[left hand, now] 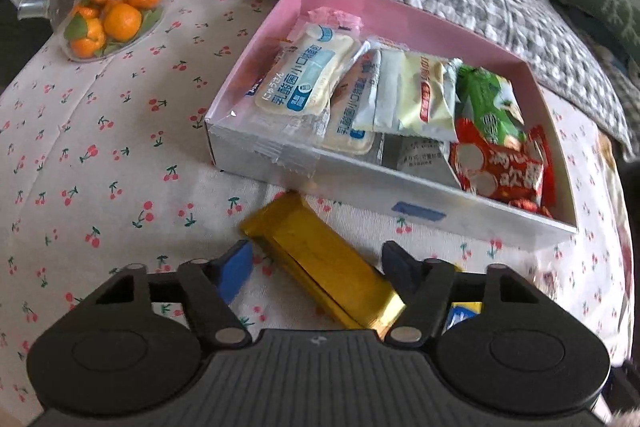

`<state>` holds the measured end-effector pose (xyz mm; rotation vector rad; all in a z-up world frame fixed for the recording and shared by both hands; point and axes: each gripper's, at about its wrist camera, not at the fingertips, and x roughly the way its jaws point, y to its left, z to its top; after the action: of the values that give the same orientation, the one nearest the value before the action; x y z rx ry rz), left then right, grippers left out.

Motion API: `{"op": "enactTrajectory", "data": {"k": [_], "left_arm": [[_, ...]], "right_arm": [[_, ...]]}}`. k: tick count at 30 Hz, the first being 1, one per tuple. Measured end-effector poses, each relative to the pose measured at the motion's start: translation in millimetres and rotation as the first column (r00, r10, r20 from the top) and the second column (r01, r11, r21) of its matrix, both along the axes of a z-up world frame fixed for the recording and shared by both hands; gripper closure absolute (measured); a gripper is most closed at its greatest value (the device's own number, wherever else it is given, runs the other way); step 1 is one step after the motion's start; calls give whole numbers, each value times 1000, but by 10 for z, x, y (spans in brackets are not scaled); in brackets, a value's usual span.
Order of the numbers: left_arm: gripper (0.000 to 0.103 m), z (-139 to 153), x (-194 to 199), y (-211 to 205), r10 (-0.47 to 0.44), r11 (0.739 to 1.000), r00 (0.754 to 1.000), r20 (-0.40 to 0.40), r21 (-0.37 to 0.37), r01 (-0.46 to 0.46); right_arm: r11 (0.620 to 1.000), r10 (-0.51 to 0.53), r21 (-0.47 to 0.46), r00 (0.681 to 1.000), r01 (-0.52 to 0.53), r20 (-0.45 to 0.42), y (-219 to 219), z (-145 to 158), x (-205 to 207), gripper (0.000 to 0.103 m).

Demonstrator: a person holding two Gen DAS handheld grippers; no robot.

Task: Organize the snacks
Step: 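Move left tool to gold bar while right tool moves to yellow chip bag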

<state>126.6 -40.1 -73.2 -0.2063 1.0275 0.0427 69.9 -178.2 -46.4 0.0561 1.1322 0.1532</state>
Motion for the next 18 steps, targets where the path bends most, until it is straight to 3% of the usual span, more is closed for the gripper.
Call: {"op": "enactTrajectory", "data": {"k": [6,13,18], "left_arm": [[54,17,-83,110,-123,992,992,-32,20,124],[54,4,-178,232,-259,959,965,-49,106,263],[51,-8,-241,399,-287,946,957,-43,146,290]], "right_arm": [[999,39,-6,999,-39,-20,87,-78,1,13],[998,49,-41,999,-48,14,149,-101,20,13],[996,93,-9,995,-93,36,225,-81,10,14]]}}
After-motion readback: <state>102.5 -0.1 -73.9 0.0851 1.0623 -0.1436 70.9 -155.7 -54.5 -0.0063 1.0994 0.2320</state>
